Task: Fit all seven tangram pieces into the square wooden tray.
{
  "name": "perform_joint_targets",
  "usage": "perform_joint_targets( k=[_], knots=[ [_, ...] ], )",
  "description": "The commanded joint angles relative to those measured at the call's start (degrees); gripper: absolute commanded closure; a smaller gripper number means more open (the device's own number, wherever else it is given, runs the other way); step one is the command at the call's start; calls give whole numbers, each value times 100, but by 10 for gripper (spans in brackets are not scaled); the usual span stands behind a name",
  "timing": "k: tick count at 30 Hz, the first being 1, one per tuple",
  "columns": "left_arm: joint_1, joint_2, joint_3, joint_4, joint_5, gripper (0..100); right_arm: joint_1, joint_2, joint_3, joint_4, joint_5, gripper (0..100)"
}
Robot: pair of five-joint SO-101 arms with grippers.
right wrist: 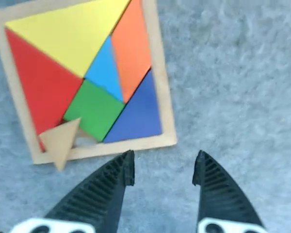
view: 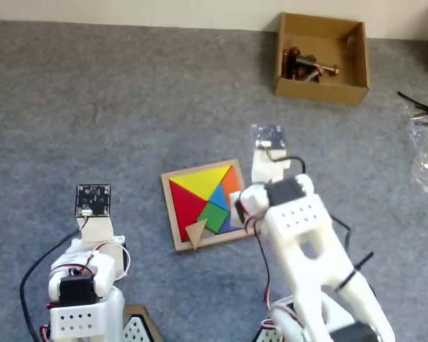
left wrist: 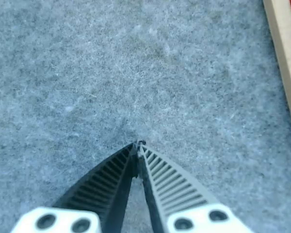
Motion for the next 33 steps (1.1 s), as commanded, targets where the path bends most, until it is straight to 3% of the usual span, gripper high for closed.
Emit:
perform_joint_targets(
  k=[1,10,20,33],
  knots=[
    [-48,40,119,44,9,995,514,365,-629,136,712,806],
    [-48,40,119,44,9,995,1323,1807,-2387,1341,1547,806],
    [-48,40,119,44,9,995,1525,3424,-4084,2237,2980,806],
    [-48,40,119,44,9,995,1525,4629,-4523,1947,2998,807]
  ],
)
